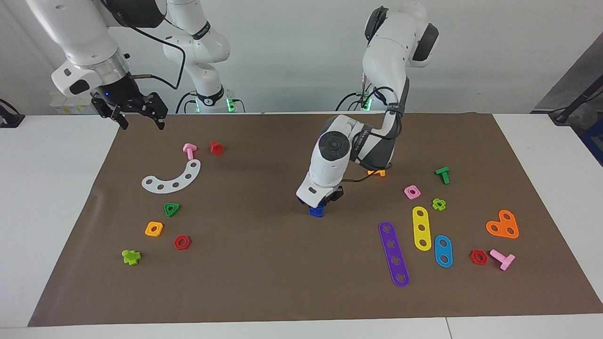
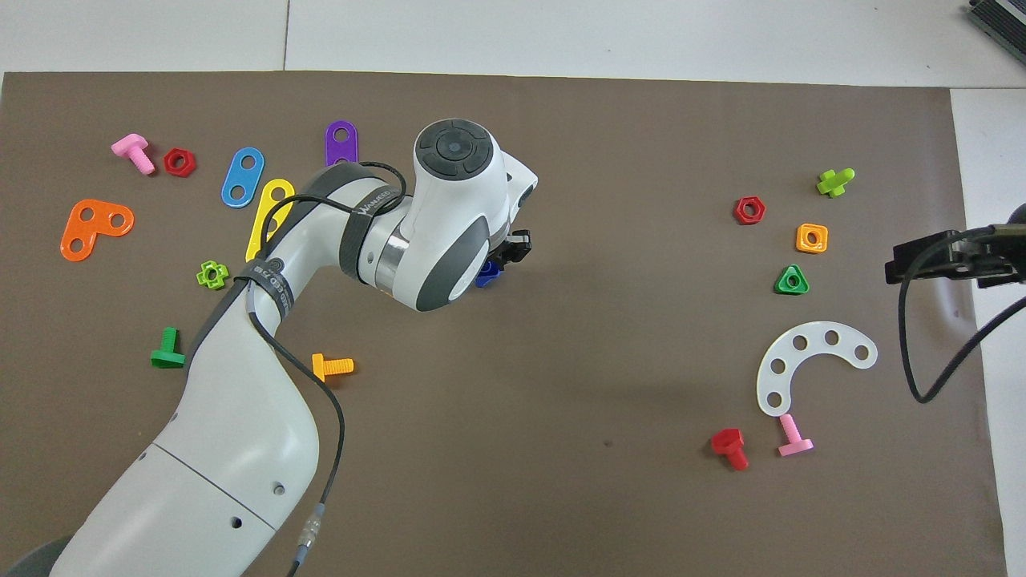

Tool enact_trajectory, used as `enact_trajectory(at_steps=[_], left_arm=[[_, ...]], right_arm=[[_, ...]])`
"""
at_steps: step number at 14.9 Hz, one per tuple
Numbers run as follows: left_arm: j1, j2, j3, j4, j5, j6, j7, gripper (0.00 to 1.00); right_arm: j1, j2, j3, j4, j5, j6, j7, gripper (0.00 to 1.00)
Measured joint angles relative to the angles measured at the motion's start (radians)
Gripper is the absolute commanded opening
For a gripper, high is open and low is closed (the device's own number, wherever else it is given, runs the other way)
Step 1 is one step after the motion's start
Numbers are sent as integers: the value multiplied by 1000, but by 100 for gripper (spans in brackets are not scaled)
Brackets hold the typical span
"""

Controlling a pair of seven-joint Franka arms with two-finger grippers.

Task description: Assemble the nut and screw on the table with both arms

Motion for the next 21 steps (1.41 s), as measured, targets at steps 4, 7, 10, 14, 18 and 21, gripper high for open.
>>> enact_trajectory(at_steps=[4,7,10,14,18,21], left_arm=[[-1,2,-1,-18,-2,29,0,22],[-1,3,-1,-39,-2,61,0,48],[-1,3,-1,-44,-2,67,0,73],[0,3,0,-44,-2,68,0,86],[8,1,14,-3,-2,19,-1,86],[69,-17,19,52,-2,-72,10,85]], right_arm=[[0,0,0,0,0,0,0,100],[0,0,0,0,0,0,0,100],[0,0,0,0,0,0,0,100],[0,0,0,0,0,0,0,100],[0,0,0,0,0,0,0,100],[0,0,0,0,0,0,0,100]])
